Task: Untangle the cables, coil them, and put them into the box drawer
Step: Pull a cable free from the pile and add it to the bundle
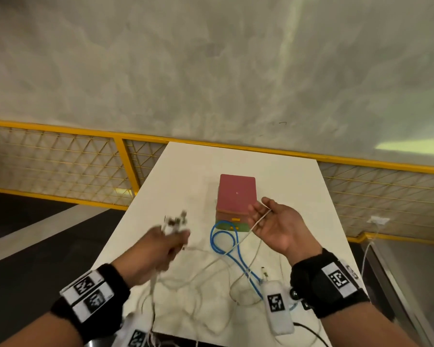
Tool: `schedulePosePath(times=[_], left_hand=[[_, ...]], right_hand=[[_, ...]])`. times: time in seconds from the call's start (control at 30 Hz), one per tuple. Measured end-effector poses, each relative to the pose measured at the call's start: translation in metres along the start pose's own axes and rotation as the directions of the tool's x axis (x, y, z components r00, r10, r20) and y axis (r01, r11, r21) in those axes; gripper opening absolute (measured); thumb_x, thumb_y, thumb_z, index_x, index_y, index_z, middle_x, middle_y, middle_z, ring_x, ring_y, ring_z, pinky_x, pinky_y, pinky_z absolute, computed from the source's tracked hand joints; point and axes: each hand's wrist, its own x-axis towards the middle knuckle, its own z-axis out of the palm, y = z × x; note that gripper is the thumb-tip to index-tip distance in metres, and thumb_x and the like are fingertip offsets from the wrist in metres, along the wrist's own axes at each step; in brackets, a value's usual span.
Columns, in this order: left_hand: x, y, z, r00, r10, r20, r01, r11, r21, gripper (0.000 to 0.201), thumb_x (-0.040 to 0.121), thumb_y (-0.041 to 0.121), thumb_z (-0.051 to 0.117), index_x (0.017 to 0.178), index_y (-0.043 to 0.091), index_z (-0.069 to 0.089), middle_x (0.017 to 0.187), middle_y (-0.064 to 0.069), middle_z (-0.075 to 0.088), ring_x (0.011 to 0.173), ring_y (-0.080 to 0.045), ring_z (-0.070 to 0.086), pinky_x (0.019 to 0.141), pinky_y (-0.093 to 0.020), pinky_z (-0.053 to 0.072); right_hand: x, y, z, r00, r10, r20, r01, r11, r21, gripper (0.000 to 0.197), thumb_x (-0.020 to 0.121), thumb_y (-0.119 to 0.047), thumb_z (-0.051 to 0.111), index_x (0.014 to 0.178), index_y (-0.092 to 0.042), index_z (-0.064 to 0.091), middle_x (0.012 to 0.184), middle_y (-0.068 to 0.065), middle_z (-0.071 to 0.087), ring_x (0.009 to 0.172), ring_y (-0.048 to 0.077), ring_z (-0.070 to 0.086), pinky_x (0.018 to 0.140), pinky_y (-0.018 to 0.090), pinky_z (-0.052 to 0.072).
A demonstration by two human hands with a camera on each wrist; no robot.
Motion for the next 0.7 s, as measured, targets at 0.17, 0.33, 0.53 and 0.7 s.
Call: schedulePosePath(times=[0.17,0.33,0.53,0.7], left_hand=[[0.000,0.060,0.063,0.885,0.466,-0.007,-0.466,0.885,0.002,0.009,0.087,0.004,0.071,0.081,0.011,0.068,0.056,0.010,0.066,0.047,-0.004,0.059,0.049,-0.015,0.047],[0.015,0.058,0.081,0.865,0.501,-0.016,-0.498,0.862,0.101,0.014,0.079,0.005,0.076,0.091,0.011,0.074,0.086,-0.007,0.078,0.077,-0.017,0.073,0.081,-0.046,0.059],[-0.002,0.043,0.054,0.873,0.308,0.379,-0.398,0.899,0.185,0.014,0.081,0.000,0.075,0.075,0.010,0.067,0.055,0.010,0.059,0.045,-0.005,0.045,0.043,-0.018,0.033],[-0.017,0.007,0.016,0.752,-0.126,0.647,-0.297,0.811,0.504,0.017,0.076,0.009,0.078,0.071,0.024,0.071,0.068,0.001,0.060,0.052,-0.012,0.040,0.046,-0.027,0.025]], right_hand=[[-0.021,0.031,0.029,0.977,0.031,0.212,0.001,0.989,-0.147,0.032,0.101,-0.026,0.042,0.117,-0.006,0.061,0.113,0.016,0.069,0.103,0.031,0.064,0.092,0.049,0.049],[-0.032,0.023,0.042,0.941,0.070,0.330,-0.028,0.991,-0.132,0.045,0.102,-0.030,0.035,0.130,-0.003,0.057,0.121,0.019,0.067,0.098,0.028,0.068,0.087,0.044,0.054],[-0.017,-0.013,0.035,0.957,0.112,0.268,-0.077,0.988,-0.137,0.018,0.079,-0.019,0.051,0.088,-0.006,0.062,0.101,0.018,0.074,0.095,0.031,0.072,0.086,0.046,0.053],[-0.003,-0.032,0.022,0.979,0.078,0.190,-0.060,0.993,-0.100,0.024,0.097,-0.018,0.041,0.081,-0.013,0.059,0.091,0.011,0.076,0.087,0.026,0.075,0.070,0.045,0.059]])
